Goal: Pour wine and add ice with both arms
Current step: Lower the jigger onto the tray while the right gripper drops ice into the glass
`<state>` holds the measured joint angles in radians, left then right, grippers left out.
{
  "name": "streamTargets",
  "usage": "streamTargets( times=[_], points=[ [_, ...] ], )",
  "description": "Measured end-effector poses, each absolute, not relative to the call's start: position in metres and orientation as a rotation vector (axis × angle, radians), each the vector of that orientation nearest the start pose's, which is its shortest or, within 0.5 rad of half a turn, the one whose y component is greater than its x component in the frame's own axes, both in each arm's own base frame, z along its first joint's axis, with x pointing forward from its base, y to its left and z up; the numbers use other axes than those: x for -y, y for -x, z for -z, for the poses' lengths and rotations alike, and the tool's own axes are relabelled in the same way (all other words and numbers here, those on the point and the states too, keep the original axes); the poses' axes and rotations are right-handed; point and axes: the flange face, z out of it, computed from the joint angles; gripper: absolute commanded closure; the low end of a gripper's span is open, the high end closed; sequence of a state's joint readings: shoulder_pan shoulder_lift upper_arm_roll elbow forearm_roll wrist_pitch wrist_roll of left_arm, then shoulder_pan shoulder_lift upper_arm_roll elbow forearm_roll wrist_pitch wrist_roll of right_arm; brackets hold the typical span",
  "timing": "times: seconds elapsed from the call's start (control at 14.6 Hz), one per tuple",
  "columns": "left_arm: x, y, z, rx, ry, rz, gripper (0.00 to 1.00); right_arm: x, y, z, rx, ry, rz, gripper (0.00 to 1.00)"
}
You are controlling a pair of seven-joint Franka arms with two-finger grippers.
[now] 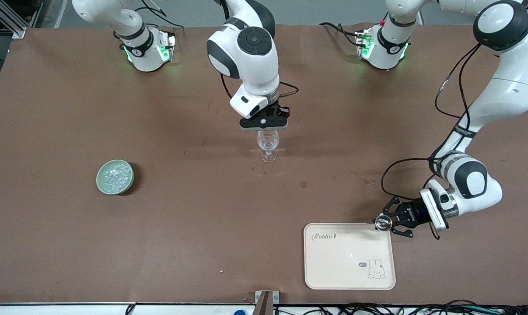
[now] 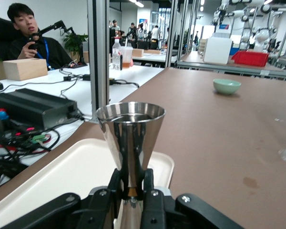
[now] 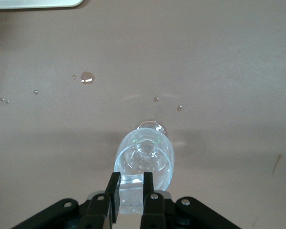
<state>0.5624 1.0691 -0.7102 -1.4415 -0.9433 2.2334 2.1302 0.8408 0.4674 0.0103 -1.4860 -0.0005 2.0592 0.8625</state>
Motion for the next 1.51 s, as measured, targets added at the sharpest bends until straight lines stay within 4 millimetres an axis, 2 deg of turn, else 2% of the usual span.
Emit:
streamTargets(
  times=[0.27,0.41,0.76,0.82,0.96,1.1,1.17,1.3,1.51],
  points=[
    [0.031,-0.734,-0.149,1.163,-1.652,-1.191,0.99,-0.528,-0.467,-0.405,-0.022,3.057,0.106,0.91],
    [0.027,-0.738,-0.14,1.134,-1.661,-1.198,0.99,-0.525,-0.47,-0.405,-0.021,3.066,0.125,0.9],
    [0.026,-0.737,-0.121,1.019,-1.675,-1.193,0.99,-0.523,-0.472,-0.398,-0.008,3.088,0.14,0.8],
    [0.025,-0.738,-0.121,1.015,-1.677,-1.196,0.99,-0.524,-0.472,-0.396,-0.007,3.092,0.136,0.74],
    [0.017,-0.742,-0.122,1.021,-1.691,-1.207,0.99,-0.524,-0.472,-0.39,-0.005,3.098,0.129,0.54],
    [0.014,-0.745,-0.12,1.042,-1.71,-1.203,0.99,-0.525,-0.472,-0.388,-0.004,3.1,0.126,0.15],
    [0.015,-0.746,-0.119,1.053,-1.715,-1.2,0.99,-0.525,-0.472,-0.388,-0.005,3.1,0.127,0.07],
    [0.019,-0.747,-0.118,1.061,-1.717,-1.194,0.99,-0.524,-0.474,-0.389,-0.007,3.099,0.131,0.01],
    [0.021,-0.746,-0.115,1.071,-1.714,-1.197,0.98,-0.521,-0.477,-0.39,-0.018,3.098,0.138,0.01]
  ],
)
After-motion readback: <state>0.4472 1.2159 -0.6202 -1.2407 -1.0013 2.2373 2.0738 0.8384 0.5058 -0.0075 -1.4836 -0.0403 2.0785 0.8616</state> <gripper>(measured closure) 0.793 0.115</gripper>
